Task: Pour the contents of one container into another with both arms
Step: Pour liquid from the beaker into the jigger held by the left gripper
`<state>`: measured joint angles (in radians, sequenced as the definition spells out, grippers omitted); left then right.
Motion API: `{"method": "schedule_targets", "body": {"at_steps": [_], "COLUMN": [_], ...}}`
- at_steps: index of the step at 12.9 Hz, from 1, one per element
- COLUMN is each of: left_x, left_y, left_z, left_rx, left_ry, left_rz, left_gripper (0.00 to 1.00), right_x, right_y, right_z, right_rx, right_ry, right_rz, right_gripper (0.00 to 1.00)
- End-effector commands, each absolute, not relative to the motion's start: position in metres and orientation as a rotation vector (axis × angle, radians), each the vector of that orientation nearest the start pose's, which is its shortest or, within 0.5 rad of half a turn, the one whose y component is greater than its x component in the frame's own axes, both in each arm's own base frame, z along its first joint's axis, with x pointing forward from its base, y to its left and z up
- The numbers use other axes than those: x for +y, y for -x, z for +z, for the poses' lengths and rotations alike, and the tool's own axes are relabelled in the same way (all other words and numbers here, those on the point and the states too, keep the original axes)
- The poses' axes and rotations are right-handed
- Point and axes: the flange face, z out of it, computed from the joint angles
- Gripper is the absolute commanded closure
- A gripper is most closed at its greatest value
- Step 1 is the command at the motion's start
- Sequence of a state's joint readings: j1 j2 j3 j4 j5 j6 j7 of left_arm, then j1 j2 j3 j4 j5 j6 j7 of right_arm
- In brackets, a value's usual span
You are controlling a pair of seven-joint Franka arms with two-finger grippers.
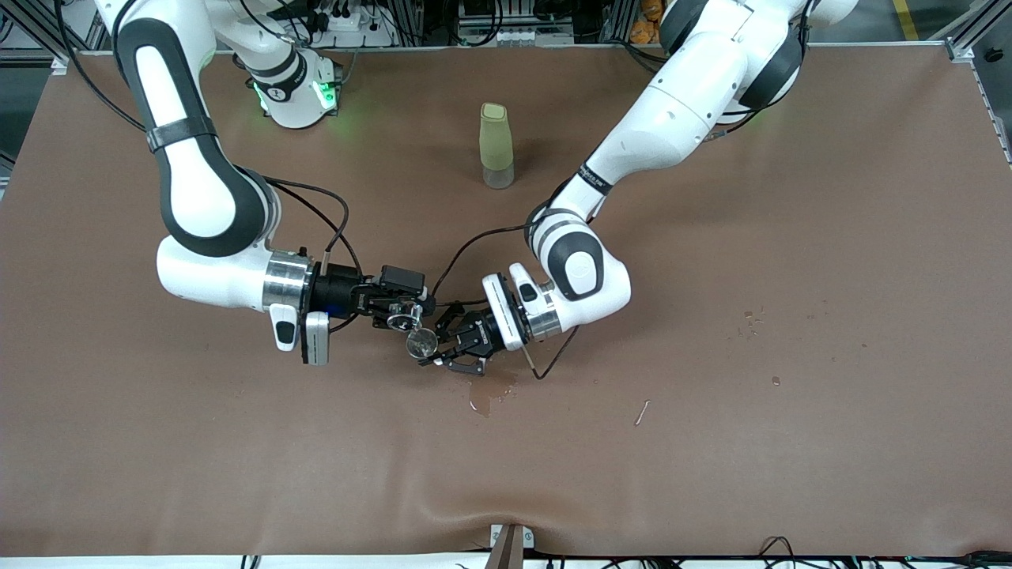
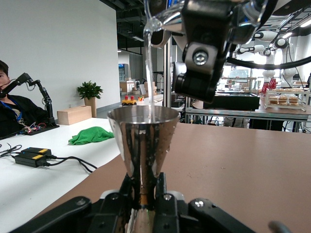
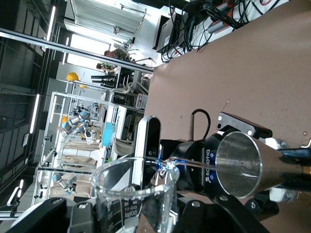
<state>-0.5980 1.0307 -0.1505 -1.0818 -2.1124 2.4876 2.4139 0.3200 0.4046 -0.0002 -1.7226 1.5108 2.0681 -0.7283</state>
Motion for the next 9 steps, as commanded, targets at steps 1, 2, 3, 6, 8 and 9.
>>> {"method": "schedule_targets", "body": {"at_steps": [1, 2, 3, 6, 8, 9], "left_x": [-0.5112, -0.5111, -0.5111, -0.5134, -0.5135, -0.5131], "left_y": [-0.6213, -0.621, -0.6211, -0.6195, -0.6196, -0.6199], "left_z": [0.2294, 0.2287, 0.2299, 0.2313, 0.2325, 0.2326], "left_rx": [-1.042, -1.042, -1.039, -1.021, -1.017, -1.015], "left_ry": [-1.503, -1.504, -1.504, -1.505, -1.505, -1.505], "left_rz": [1.414, 1.413, 1.413, 1.401, 1.401, 1.401], "left_gripper": [1.0, 1.0, 1.0, 1.0, 1.0, 1.0], "right_x": [0.2634, 0.2627, 0.2628, 0.2637, 0.2628, 0.2619], "right_y": [-0.6228, -0.6232, -0.623, -0.6228, -0.6234, -0.6239], "right_z": [0.3962, 0.3952, 0.3953, 0.3943, 0.3923, 0.3914], "right_rx": [-0.123, -0.104, -0.082, -0.064, -0.044, -0.04], "right_ry": [1.876, 1.877, 1.876, 1.875, 1.876, 1.875], "right_rz": [-0.209, -0.195, -0.177, -0.162, -0.148, -0.148], "right_gripper": [1.0, 1.0, 1.0, 1.0, 1.0, 1.0]}}
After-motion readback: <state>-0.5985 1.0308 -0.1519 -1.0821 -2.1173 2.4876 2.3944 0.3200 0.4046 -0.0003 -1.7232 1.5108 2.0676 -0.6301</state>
